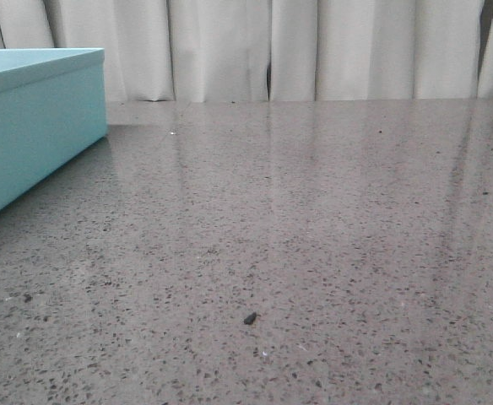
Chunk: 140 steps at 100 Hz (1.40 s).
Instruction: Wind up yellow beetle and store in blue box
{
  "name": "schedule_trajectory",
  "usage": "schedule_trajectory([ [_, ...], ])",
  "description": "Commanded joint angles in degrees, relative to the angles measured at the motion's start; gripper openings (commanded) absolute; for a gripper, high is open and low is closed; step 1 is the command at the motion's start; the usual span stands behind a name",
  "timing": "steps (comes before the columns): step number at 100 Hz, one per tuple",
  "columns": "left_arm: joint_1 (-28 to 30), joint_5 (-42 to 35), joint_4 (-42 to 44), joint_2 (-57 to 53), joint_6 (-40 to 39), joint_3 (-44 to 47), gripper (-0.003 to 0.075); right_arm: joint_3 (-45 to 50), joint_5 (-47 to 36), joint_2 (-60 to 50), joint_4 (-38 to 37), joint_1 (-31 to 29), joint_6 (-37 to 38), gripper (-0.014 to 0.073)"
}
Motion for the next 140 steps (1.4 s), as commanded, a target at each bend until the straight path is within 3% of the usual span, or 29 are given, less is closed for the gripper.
schedule_trajectory([
  [1,0.2,-2.8,3.3,-2.3,-5.7,-1.5,0.0174,-1.3,-4.3,-0.2,0.4,0.1,-0.5,-0.0049],
  [14,0.2,-3.8,6.8,-1.8,-8.6,-1.5,0.0363,-1.3,-4.3,-0.2,0.4,0.1,-0.5,-0.0049],
  [21,0.2,-3.8,6.9,-1.8,-8.6,-1.5,0.0428,-1.3,-4.2,-0.2,0.4,0.1,-0.5,-0.0049],
  [37,0.2,-3.3,5.0,-2.6,-8.6,-1.5,0.0443,-1.3,-4.2,-0.2,0.4,0.1,-0.5,-0.0049],
  [45,0.2,-7.0,0.6,-5.3,-8.6,-1.3,0.0437,-1.3,-4.2,-0.4,0.4,0.1,-0.5,-0.0049],
  [63,-2.0,-28.2,-0.2,-20.8,-8.6,9.7,0.036,3.6,-10.8,-6.9,0.3,0.1,-6.1,-0.0049],
  [90,-7.8,-54.6,0.0,-51.8,-8.5,43.1,0.03,16.2,-20.6,-21.8,-0.1,0.1,-9.0,-0.0049],
  [102,-8.0,-64.5,0.0,-66.8,-8.5,57.2,0.0238,19.1,-23.3,-25.5,-0.1,0.1,-9.0,-0.0049],
  [111,-7.7,-66.3,0.3,-75.9,-8.5,64.1,0.0144,19.9,-24.3,-26.1,-0.1,0.1,-9.0,-0.0049],
  [123,-7.7,-60.2,0.9,-85.2,-8.5,67.8,-0.002,19.9,-24.8,-26.1,-0.1,0.1,-9.0,-0.0049],
  [140,-7.7,-60.0,1.8,-92.7,-8.4,70.0,-0.0019,19.9,-25.1,-26.1,-0.1,0.1,-9.0,-0.0049],
])
